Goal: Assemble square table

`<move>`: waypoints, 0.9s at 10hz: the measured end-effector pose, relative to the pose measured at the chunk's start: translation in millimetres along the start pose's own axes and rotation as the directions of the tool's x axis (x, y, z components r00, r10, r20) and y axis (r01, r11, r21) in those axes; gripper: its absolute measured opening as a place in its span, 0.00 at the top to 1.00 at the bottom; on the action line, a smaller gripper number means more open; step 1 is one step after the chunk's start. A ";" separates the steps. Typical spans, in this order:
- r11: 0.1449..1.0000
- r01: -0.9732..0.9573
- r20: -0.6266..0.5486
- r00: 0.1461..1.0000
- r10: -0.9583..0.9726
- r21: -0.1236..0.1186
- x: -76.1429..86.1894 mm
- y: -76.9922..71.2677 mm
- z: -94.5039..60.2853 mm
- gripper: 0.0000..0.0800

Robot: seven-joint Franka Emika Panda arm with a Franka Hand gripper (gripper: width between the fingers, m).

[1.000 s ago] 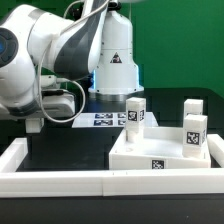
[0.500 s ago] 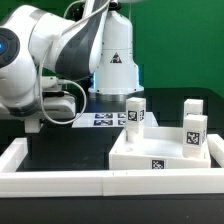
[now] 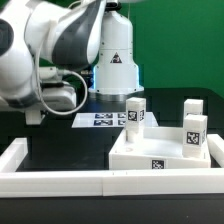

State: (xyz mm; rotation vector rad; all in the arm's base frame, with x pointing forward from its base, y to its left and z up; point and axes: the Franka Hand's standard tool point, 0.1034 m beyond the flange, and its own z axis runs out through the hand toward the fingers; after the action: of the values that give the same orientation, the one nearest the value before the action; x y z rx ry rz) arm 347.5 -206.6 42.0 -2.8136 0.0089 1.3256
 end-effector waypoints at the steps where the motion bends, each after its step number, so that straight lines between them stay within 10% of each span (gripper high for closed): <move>1: 1.000 0.002 0.002 1.000 -0.002 0.022 -13.1 -10.6 -17.3 0.64; 4: 0.999 0.006 -0.040 0.999 -0.004 0.045 -26.7 -16.2 -38.3 0.64; 6: 1.000 0.012 -0.148 0.989 -0.008 0.027 -16.9 -14.2 -42.2 0.64; 9: 0.998 0.000 -0.333 0.943 0.023 0.068 -2.6 -29.5 -73.8 0.64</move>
Offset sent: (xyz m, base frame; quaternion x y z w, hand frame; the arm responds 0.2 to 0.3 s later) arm 0.0000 0.0000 0.0000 0.0000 0.0000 0.0000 1.0000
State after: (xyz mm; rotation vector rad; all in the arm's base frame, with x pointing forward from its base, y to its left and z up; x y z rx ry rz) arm 403.3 -179.4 91.7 -2.9445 0.0765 0.8156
